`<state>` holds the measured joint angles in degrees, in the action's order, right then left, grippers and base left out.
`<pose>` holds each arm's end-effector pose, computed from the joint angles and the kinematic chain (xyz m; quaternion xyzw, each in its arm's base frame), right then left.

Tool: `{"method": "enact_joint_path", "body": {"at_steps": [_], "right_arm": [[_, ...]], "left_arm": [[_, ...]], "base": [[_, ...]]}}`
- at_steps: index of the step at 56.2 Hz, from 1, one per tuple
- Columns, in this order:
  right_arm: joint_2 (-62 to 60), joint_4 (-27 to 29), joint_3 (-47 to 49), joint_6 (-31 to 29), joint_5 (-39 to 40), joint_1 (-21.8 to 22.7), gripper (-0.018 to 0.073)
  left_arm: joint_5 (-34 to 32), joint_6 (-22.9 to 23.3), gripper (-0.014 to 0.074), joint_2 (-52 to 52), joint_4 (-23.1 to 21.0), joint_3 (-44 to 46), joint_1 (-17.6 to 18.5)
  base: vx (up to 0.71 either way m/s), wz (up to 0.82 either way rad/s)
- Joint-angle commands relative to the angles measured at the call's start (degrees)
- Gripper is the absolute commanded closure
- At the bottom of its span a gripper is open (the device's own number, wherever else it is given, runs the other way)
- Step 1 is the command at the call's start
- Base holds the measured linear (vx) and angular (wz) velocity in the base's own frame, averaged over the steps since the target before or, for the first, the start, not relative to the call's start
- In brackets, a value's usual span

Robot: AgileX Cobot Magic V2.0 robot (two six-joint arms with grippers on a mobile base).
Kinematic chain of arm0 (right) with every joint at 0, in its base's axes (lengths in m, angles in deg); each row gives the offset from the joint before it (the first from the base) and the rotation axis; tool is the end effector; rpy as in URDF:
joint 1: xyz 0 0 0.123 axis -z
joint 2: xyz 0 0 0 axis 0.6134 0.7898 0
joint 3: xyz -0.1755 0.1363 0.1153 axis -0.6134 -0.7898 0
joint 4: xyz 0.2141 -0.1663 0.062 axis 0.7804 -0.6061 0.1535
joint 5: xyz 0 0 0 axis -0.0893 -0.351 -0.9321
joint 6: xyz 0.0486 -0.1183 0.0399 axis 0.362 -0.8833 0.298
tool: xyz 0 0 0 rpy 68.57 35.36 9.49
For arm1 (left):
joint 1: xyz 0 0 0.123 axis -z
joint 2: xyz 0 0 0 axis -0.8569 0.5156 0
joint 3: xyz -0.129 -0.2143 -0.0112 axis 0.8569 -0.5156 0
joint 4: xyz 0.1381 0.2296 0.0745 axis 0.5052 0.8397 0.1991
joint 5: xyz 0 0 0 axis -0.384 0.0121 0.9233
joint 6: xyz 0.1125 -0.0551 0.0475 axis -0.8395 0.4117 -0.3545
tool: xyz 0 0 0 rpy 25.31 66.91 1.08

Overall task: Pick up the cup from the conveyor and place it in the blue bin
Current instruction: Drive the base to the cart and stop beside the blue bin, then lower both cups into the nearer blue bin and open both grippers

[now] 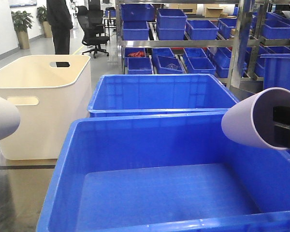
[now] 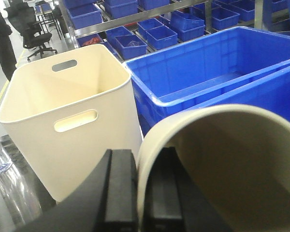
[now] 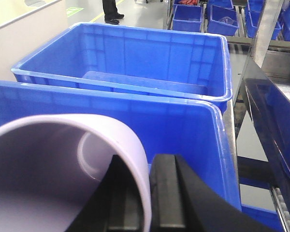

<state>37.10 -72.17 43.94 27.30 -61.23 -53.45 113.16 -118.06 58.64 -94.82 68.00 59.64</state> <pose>0.2734 0.0744 0.4074 -0.0962 0.7890 0.0827 0.6012 0.2415 -0.0319 0.4284 0.1293 0.7455 -0.0402 0.6526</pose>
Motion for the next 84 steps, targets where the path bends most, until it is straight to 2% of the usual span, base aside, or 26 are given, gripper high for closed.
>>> {"method": "enact_joint_path", "body": {"at_steps": [1,4,12,19,27,31,38,45,56,67,72,84], "right_arm": [[-0.72,-0.34,1.7,-0.19,5.3,-0.11,0.0568],[-0.72,-0.09,1.7,-0.19,5.3,-0.11,0.0568],[-0.72,0.2,1.7,-0.19,5.36,-0.11,0.0568],[-0.72,0.75,1.7,-0.19,5.36,-0.11,0.0568],[-0.52,0.75,1.7,-0.29,5.58,-0.11,0.0568],[0.09,0.84,1.7,-0.29,5.6,-0.11,0.0568],[1.16,0.98,1.7,-0.24,5.74,-0.11,0.0568],[2.92,0.98,1.7,-0.24,5.74,-0.11,0.0568],[6.34,2.07,1.7,-0.19,5.75,-0.11,0.0558],[9.92,4.47,1.7,-0.19,5.75,-0.11,0.0478],[11.28,5.98,1.7,-0.19,5.75,-0.11,0.0395],[12.45,7.65,1.7,-0.19,5.8,-0.11,0.0118]], "left_arm": [[-4.49,0.37,0.0603,-0.11,-1.67,1.95,-0.09],[-4.49,0.96,0.0603,0.14,-1.82,1.95,-0.09],[-5.85,0.97,0.0603,1.68,-5.6,1.95,-0.04],[-4.91,-3.61,0.0603,3.42,-9.82,1.95,-0.04],[-5.19,-12.87,0.0601,6.65,-22.34,2.0,1.52],[-5.01,-20.4,0.0599,9.05,-30.63,2.0,3.5],[-4.78,-28.46,0.0596,13.25,-38.92,2.0,7.54],[-5.24,-32.15,0.0596,18.11,-44.32,2.0,11.98],[-5.8,-34.74,0.0579,23.81,-48.58,2.0,15.86],[-6.09,-35.87,0.0507,28.05,-47.4,2.0,15.93],[-5.9,-37.03,0.0433,29.27,-46.98,2.0,15.93],[-5.96,-37.17,0.013,29.72,-46.62,2.0,15.93]], "base": [[0.0,0.0],[0.0,0.0],[0.0,0.0],[0.0,0.0],[0.0,0.0],[0.0,0.0],[0.0,0.0],[0.0,0.0],[0.0,0.0],[0.0,0.0],[0.0,0.0],[0.0,0.0]]}}
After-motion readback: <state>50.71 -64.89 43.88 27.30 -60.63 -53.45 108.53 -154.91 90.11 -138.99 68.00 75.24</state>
